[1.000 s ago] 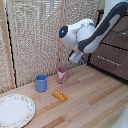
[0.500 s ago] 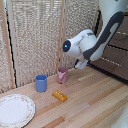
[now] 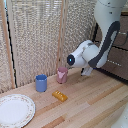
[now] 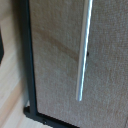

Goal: Please adjust your gripper to match the height of the lower drawer handle. Progress your gripper onward until it happens to touch the drawer handle. Now, firmly take hold of it with your gripper, then steadily retract it to swing the drawer wide open.

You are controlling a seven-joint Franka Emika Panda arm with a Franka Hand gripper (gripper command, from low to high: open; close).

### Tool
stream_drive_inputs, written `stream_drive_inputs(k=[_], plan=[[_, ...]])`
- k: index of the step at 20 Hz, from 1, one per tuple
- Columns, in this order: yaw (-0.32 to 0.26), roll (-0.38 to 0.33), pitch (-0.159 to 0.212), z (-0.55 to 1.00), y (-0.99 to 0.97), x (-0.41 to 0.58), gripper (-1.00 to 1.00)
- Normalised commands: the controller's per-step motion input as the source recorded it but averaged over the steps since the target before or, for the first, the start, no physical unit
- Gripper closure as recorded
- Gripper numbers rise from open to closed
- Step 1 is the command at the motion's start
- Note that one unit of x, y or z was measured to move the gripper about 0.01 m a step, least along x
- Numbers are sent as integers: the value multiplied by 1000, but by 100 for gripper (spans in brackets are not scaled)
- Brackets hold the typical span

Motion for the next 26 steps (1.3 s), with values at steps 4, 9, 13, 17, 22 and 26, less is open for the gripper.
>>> stream_drive_inputs(k=[4, 9, 13, 17, 22, 26], plan=[[147, -221, -22, 0, -468, -196, -100], [189, -51, -7, 2, -606, -61, -100], [242, 17, 5, 86, -546, 0, -100], [213, 17, 4, 229, -569, -64, -100], [66, 33, 0, 210, -569, -80, -100], [13, 6, 1, 0, -352, -19, 100]])
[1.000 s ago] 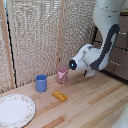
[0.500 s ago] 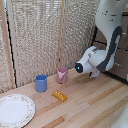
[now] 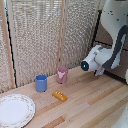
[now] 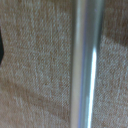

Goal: Please adjust your gripper to match the height of the lower drawer handle. Progress your gripper onward until it happens to touch the drawer handle. Now, firmly take hold of it with your gripper, then steadily retract it to swing the drawer wide open.

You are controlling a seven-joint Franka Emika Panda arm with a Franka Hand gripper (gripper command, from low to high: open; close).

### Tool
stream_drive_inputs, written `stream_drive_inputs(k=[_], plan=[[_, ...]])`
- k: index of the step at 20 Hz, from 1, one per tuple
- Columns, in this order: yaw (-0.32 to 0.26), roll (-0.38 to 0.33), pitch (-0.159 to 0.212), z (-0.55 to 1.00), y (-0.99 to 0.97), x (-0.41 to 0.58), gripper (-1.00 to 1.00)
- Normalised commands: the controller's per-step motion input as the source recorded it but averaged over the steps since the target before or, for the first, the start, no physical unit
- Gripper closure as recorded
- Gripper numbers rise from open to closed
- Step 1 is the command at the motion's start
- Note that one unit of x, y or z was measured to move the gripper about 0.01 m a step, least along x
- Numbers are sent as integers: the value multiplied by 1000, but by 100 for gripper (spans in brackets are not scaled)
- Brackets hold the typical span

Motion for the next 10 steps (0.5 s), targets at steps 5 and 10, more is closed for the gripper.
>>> stream_drive_inputs(k=[5, 10], plan=[[47, 53, 0, 1, -129, -38, 100], [73, 135, 18, 4, -24, -91, 100]])
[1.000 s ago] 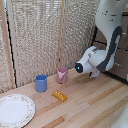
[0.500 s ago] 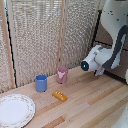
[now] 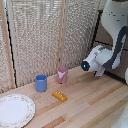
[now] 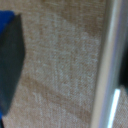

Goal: Please adjust your gripper to match the height of the lower drawer handle. Progress your gripper onward until it happens to touch the drawer handle. Now, firmly take hold of it with your gripper, then steadily retract it to swing the drawer wide open.

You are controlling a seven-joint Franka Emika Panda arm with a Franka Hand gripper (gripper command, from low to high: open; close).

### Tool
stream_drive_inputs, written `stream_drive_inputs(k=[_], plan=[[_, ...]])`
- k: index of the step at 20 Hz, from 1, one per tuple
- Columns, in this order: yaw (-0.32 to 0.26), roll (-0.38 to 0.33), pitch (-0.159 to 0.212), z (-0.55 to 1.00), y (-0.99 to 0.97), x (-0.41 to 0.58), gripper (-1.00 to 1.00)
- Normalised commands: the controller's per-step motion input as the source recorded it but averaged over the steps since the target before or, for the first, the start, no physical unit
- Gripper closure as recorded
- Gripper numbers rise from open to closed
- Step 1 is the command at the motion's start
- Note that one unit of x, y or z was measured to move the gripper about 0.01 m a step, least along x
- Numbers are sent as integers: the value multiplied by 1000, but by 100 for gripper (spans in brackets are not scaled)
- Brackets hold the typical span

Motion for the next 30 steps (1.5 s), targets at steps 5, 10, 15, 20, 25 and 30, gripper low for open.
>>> stream_drive_inputs(k=[5, 10, 15, 20, 25, 30], plan=[[47, 80, 5, -22, -84, -13, 100], [4, 80, 12, -135, 716, 15, 100], [0, 98, 24, -109, 929, 9, 100], [0, 148, 54, -1, 876, 53, 100], [4, 143, 81, 169, 650, 158, -100], [25, 54, 60, 635, -9, 46, -100]])
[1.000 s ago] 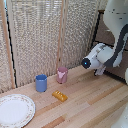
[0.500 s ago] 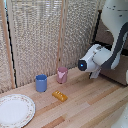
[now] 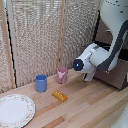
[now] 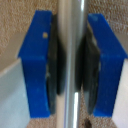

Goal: Please adjust your gripper to match the height of the lower drawer handle. Progress your gripper onward until it happens to touch the drawer handle. Now, firmly take hold of it with your gripper, then steadily retract it to swing the drawer wide open.

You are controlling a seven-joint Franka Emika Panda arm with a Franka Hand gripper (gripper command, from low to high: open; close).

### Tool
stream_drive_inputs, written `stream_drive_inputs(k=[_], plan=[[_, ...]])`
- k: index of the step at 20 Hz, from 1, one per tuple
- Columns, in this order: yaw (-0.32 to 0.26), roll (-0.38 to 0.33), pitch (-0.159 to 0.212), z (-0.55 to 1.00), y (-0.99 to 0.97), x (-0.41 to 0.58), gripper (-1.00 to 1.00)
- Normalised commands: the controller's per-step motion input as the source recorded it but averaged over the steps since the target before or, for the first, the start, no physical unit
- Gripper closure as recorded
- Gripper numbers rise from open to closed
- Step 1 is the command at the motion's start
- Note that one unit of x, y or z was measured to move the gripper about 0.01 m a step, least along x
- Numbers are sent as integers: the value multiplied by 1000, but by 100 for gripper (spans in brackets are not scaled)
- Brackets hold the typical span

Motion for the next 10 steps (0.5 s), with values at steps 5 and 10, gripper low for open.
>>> stream_drive_inputs(k=[5, 10], plan=[[-54, 36, 67, 323, 161, 6, -100], [-130, 117, 17, 184, 369, 11, -100]])
